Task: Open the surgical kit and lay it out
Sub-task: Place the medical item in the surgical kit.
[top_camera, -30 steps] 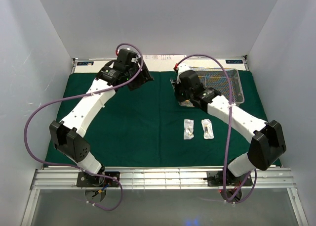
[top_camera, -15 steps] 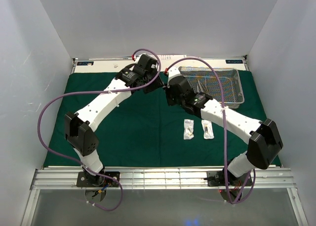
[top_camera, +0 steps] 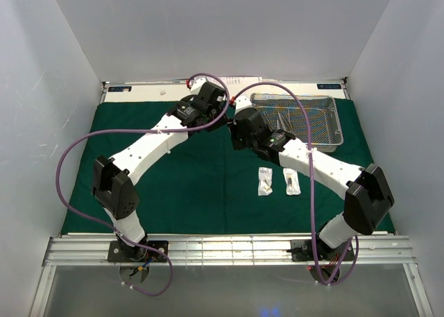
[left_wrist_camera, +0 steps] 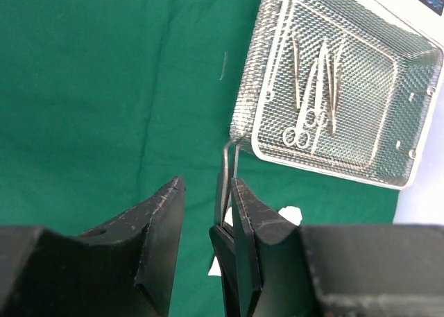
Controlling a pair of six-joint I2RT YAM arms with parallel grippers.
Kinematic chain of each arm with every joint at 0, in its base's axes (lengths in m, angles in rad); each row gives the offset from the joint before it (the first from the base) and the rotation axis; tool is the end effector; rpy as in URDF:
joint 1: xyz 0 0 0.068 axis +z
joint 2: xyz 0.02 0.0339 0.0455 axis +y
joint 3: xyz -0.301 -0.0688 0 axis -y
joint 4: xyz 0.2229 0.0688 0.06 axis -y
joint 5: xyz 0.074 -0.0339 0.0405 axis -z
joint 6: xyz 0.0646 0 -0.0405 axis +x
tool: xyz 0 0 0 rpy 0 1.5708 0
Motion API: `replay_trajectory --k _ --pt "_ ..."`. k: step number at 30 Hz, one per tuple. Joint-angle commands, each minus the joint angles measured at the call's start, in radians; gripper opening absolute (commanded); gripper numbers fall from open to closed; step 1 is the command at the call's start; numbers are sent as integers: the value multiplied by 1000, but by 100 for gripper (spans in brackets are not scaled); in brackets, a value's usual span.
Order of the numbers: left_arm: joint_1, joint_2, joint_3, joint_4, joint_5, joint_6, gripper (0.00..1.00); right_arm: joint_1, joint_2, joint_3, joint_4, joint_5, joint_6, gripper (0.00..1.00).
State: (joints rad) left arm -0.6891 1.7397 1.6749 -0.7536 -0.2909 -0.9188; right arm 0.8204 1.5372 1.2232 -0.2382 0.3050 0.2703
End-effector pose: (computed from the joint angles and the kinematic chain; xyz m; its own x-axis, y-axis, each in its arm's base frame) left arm 0.3126 -0.2335 0.3565 -0.7058 -0.4051 -0.5811 -0.1701 0.8932 -0.4162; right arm 0.2569 0.2471 0.3314 -0.4845 -0.1461 -0.8625 -0.4088 0.9095 0.0755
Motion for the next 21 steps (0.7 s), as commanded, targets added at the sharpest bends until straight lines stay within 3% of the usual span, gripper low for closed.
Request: replay_trajectory --k 1,6,21 --pt "-12 -95 -70 89 -56 -48 44 13 0 47 19 -30 49 8" --pt "-10 -155 -133 132 -102 -72 41 13 -6 36 27 -10 61 8" --pt "-10 -134 -164 160 -2 -109 46 11 -9 24 57 -44 99 8"
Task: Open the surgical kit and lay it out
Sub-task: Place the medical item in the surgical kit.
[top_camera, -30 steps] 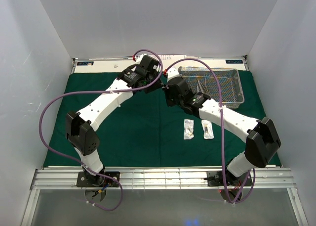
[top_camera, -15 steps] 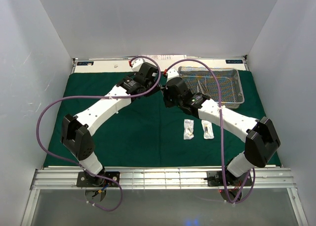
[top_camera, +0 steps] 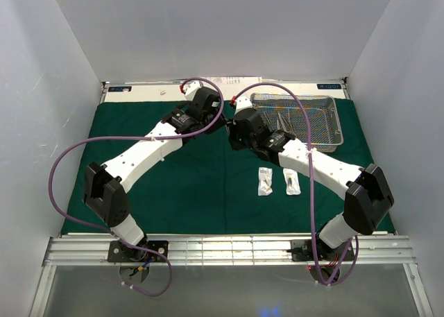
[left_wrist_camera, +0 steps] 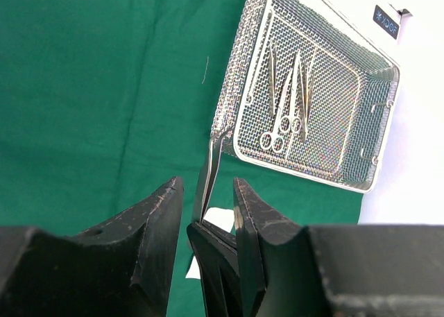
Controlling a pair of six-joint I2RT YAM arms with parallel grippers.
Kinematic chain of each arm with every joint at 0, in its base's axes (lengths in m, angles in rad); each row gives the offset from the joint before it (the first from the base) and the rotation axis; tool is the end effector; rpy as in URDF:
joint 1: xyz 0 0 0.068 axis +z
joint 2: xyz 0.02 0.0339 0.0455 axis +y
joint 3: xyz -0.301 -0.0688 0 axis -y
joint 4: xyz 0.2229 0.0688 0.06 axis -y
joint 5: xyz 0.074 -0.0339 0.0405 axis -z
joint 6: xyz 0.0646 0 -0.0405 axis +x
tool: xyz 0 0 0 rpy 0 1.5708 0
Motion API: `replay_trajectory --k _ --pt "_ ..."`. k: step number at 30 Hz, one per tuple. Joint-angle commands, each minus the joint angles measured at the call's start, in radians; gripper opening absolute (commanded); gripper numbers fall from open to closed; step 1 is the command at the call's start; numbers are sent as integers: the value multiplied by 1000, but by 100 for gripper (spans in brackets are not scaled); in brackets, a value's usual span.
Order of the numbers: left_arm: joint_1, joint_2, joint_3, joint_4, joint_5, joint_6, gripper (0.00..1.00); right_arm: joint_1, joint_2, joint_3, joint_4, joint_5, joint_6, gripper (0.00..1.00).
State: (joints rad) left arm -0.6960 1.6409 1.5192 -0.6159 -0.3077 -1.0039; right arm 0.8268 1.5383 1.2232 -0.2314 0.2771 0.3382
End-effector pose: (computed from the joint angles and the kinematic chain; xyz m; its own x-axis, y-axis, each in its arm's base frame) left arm 0.2964 -0.2222 0.3551 -0.6475 -0.5066 -0.5693 -0.1996 0.8337 -0.5149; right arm 0.2548 0.2507 0.3316 -0.5143 -0.0875 -0.8531 -0.4015 0.9036 0.1493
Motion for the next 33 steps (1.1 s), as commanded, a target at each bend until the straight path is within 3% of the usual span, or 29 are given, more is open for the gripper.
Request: replay_trajectory --k 1,16,23,33 --pt "-3 -36 -13 25 10 -28 46 5 -10 24 52 -30 41 8" --pt "-3 -102 -123 111 -10 -16 45 -25 -9 9 55 -82 81 8" --pt "-3 -124 -188 248 18 31 45 -25 -6 -1 86 -119 93 8" --pt "-3 -96 -185 234 10 59 40 -25 0 -7 86 -102 88 8"
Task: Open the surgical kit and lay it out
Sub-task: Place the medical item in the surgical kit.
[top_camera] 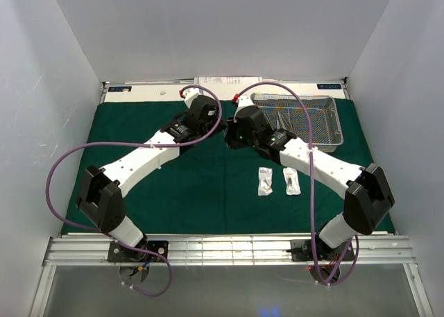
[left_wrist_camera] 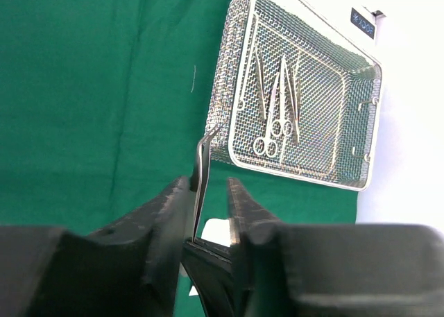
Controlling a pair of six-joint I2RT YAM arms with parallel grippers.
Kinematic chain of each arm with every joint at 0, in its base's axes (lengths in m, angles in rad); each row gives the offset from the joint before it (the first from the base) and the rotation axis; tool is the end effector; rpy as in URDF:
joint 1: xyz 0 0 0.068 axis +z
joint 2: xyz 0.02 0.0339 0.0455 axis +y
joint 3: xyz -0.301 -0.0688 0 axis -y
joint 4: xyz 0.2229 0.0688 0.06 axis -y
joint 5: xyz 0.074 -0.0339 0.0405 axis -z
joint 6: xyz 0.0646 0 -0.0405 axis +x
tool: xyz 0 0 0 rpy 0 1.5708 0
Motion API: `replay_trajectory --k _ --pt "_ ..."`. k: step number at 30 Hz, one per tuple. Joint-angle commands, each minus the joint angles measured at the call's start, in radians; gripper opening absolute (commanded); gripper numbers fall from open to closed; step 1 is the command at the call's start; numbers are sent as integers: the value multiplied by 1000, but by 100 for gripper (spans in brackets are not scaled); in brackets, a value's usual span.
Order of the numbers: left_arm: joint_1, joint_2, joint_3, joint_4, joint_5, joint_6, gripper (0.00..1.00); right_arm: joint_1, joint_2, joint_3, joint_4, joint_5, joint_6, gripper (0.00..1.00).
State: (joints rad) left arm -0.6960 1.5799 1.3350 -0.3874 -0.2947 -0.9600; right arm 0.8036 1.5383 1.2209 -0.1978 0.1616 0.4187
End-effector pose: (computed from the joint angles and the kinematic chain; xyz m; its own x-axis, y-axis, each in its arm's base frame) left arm 0.2907 -0.2184 0.3384 -0.6154 -0.5073 -0.6033 -0.1228 0.8177 -0.5624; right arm 0.2578 0.2524 0.3339 -0.5618 -0.0045 -0.8273 -0.4213 0.8622 0.2814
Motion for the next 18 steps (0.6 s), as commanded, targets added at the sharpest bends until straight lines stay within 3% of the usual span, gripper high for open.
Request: replay_trajectory --k 1,10,18 --pt "-5 -29 1 2 -3 17 37 0 2 -4 52 16 8 8" --pt "-8 6 10 -44 -18 17 34 0 14 -11 63 18 -1 8" --pt "-27 31 10 -24 -46 52 39 3 17 -9 74 10 -15 8"
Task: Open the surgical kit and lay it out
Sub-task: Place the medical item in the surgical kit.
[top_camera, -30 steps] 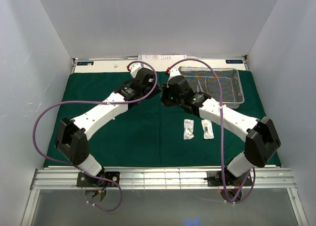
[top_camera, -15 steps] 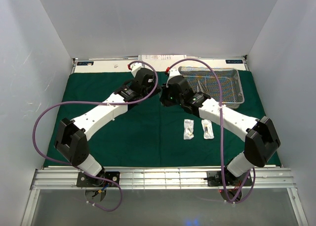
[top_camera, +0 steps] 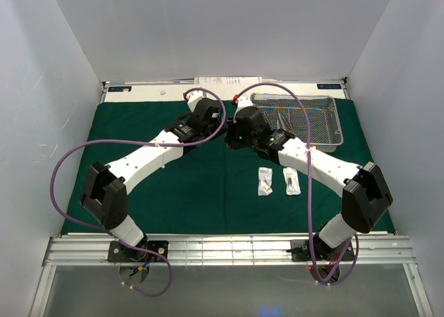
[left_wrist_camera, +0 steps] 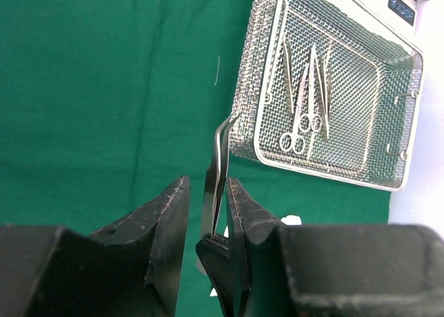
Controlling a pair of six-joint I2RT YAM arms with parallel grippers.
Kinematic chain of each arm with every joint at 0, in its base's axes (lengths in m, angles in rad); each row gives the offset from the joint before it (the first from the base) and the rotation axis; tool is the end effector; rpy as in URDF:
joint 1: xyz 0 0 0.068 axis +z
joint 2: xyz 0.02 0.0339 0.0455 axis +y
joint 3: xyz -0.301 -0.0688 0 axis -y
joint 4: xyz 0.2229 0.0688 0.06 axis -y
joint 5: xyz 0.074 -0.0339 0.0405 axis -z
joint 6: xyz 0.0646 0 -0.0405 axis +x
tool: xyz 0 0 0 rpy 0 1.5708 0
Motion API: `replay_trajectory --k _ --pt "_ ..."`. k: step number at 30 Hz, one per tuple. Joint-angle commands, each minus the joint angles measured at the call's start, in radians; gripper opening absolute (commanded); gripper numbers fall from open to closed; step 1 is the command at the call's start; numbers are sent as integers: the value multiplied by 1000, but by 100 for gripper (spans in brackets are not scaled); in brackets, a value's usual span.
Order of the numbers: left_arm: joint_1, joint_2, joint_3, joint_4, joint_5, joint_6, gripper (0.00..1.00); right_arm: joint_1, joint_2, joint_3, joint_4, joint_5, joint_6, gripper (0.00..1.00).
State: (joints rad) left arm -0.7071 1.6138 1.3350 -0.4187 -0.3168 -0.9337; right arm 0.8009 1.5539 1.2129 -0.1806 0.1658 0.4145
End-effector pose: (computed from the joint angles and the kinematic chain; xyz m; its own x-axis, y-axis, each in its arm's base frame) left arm 0.2925 -0.2234 0.3236 -0.6408 -0.4572 -0.6168 -0.1333 0.8574 -0.4971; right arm 0.2613 0.2542 0.3278 -0.5625 -0.0096 -0.8267 -0.4173 0.8665 0.2739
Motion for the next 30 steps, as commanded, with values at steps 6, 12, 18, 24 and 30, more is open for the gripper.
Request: replay_trajectory --k 6,12,18,24,30 --pt "-26 9 24 9 -50 53 33 7 8 -3 52 24 -29 8" --pt "-26 21 26 9 -39 56 14 17 11 -10 61 40 -52 8" --pt "-28 15 12 34 -34 75 0 18 5 -26 73 34 -52 8" --pt "-25 15 -2 50 -34 79 0 18 8 -33 79 35 -49 9" --pt "-22 23 -10 60 -38 70 0 18 20 -33 81 24 -48 11"
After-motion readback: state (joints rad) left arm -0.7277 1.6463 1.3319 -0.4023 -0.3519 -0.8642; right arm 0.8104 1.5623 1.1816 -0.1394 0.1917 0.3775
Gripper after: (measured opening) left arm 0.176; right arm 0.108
